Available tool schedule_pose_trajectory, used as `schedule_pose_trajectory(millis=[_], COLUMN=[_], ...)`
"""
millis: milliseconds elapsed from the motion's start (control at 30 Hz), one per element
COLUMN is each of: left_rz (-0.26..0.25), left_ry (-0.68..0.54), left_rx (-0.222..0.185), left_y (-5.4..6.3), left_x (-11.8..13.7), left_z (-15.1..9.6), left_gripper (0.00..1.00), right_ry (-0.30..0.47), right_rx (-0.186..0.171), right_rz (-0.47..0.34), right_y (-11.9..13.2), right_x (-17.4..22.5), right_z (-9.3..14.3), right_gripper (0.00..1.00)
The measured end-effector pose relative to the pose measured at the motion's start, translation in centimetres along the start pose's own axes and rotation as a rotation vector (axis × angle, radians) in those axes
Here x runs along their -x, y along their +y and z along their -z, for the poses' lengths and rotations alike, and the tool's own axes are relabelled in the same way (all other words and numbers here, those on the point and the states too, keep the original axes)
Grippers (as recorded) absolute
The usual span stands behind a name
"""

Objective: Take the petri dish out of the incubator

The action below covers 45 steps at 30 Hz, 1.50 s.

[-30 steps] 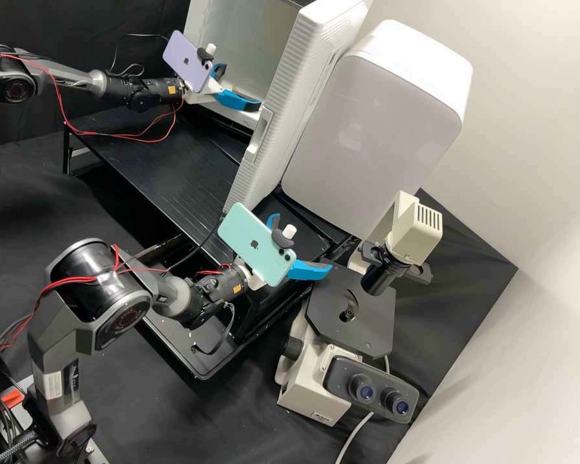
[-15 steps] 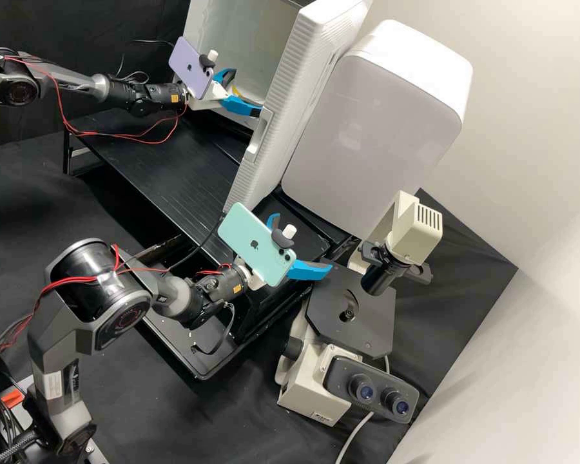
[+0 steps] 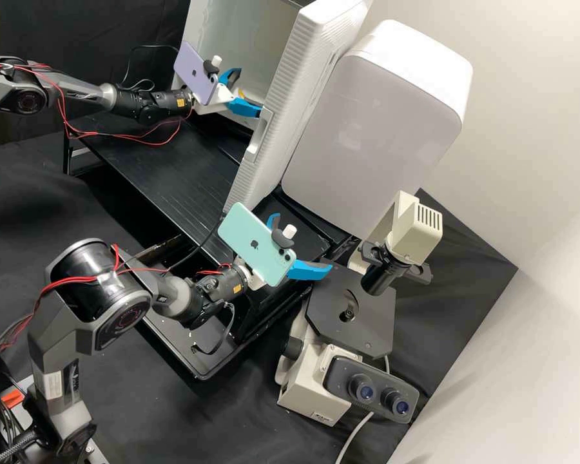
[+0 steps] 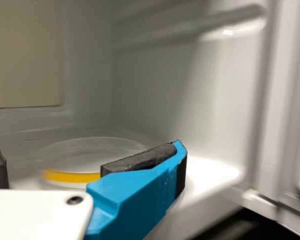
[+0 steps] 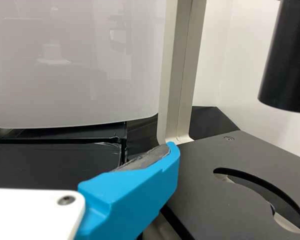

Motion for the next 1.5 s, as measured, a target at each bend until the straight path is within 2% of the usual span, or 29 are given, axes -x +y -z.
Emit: schedule_pose_trajectory(millis=[333,700,800,933,1167,1333,1500], left_rz=[-0.021,0.014,0.028,0.039,0.027,0.013,0.010], left_ry=[0.103,-0.002,-0.028,-0.049,-0.025,0.014,0.028], left_rx=[-0.041,-0.008,0.029,0.044,0.049,0.024,0.033], left_y=[0.4,0.4,0.4,0.4,0.4,0.5,0.5], left_x=[0.0,-0.1,-0.1,-0.2,-0.4,-0.4,-0.7], left_z=[1.8,1.0,0.7,0.5,0.8,1.0,1.2], left_gripper=[1.00,1.00,1.00,1.00,1.00,1.00,1.00], right_ry=[0.000,0.000,0.000,0.000,0.000,0.000,0.000], right_rx=[0.000,0.000,0.000,0.000,0.000,0.000,0.000], right_rz=[0.000,0.000,0.000,0.000,0.000,0.000,0.000], right_y=[0.0,0.0,0.0,0.0,0.0,0.0,0.0], right_x=[0.0,0.0,0.0,0.0,0.0,0.0,0.0], right_z=[0.0,0.0,0.0,0.0,0.0,0.0,0.0], right_gripper=[1.00,1.00,1.00,1.00,1.00,1.00,1.00])
